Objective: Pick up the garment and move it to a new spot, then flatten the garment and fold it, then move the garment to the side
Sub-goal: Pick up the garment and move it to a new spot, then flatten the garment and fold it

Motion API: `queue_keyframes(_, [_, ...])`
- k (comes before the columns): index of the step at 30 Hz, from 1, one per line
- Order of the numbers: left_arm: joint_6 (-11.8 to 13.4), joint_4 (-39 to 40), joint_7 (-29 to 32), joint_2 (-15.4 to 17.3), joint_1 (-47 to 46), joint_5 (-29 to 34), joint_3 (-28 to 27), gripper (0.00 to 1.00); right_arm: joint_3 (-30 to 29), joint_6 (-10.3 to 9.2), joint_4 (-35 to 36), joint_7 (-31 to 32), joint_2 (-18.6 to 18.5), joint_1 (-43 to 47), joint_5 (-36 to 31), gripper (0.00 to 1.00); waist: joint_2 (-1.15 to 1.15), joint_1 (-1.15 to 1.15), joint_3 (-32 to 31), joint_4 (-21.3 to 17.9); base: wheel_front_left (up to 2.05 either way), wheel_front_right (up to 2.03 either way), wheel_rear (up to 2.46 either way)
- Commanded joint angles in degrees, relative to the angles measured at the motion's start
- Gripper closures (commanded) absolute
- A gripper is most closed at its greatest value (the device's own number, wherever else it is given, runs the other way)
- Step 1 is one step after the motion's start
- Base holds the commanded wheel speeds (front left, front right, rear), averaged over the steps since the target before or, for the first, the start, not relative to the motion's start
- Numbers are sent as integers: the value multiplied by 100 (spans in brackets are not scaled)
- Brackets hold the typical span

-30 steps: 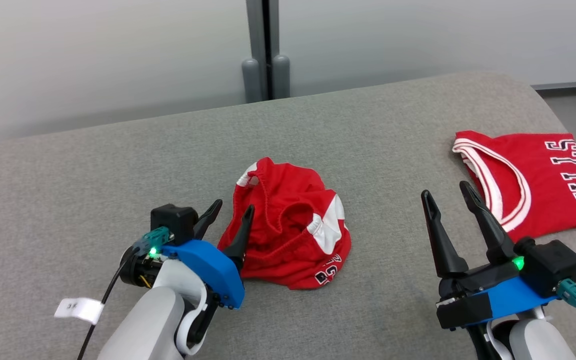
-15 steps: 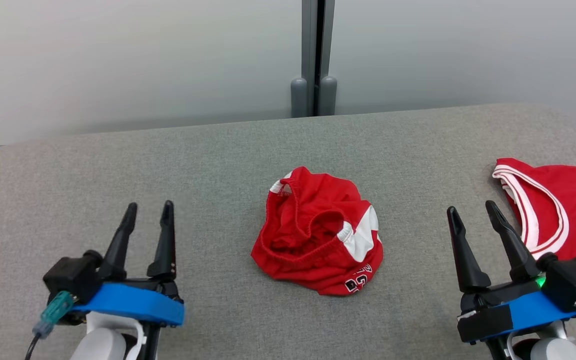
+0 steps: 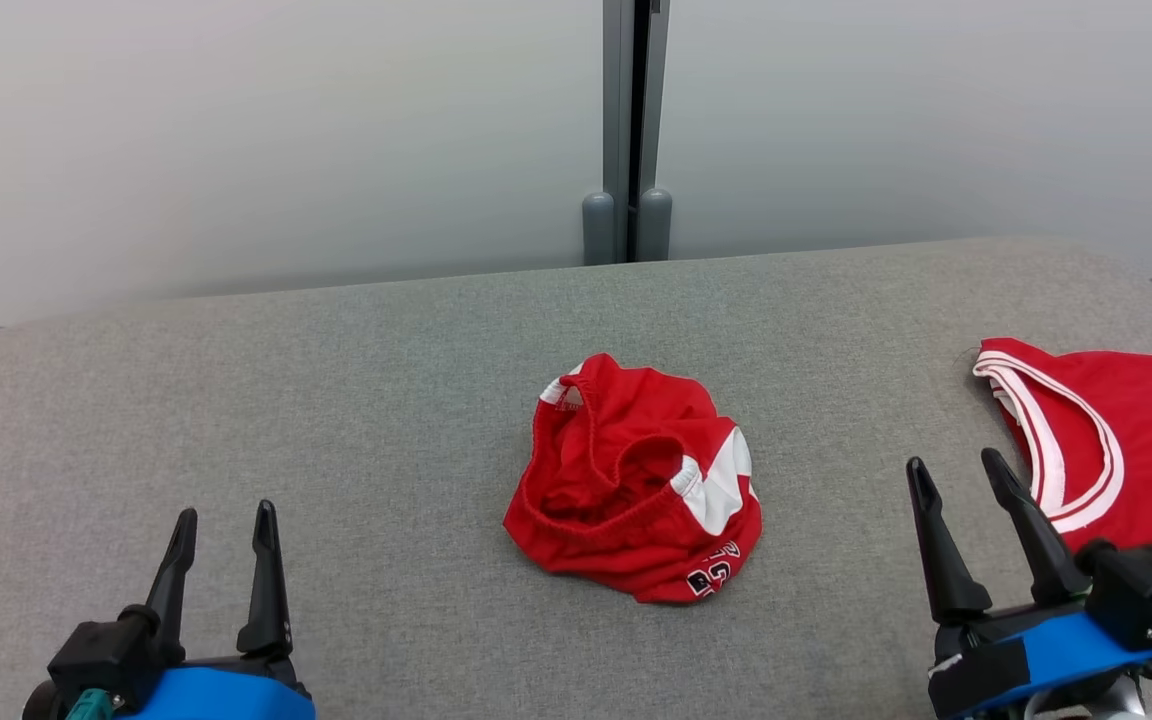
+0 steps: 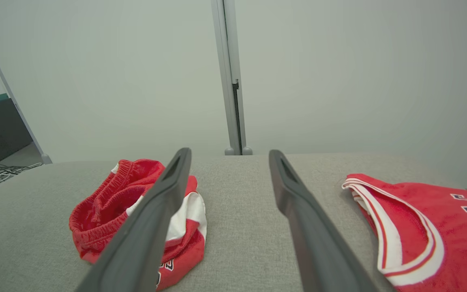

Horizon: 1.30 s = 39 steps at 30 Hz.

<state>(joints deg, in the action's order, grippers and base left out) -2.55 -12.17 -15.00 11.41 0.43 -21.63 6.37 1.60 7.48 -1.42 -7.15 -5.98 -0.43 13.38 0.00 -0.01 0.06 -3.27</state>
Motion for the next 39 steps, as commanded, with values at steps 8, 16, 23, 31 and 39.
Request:
queue_keyframes(8, [-58,-146,-24,30,76,101,-45,0,-149,3,-334,-66,71,235,-167,0,0,1,-50,5,0,0,0])
queue_keyframes(16, [-89,-229,-24,29,39,69,-7,0,-174,2,-580,-109,137,208,-270,0,0,1,-37,-5,0,0,0])
queue_keyframes(23, [-97,-240,-23,41,-10,61,59,0,-157,2,-629,-148,154,121,-277,0,0,1,-2,16,0,0,0])
queue_keyframes(31, [-269,-156,344,-111,-510,155,596,0,-118,3,-561,-133,182,46,-281,0,0,1,158,28,0,0,0])
queue_keyframes(39, [-491,-364,1325,-475,-1717,11,1955,0,159,3,-581,-133,148,-178,-222,0,0,1,465,-237,0,0,0])
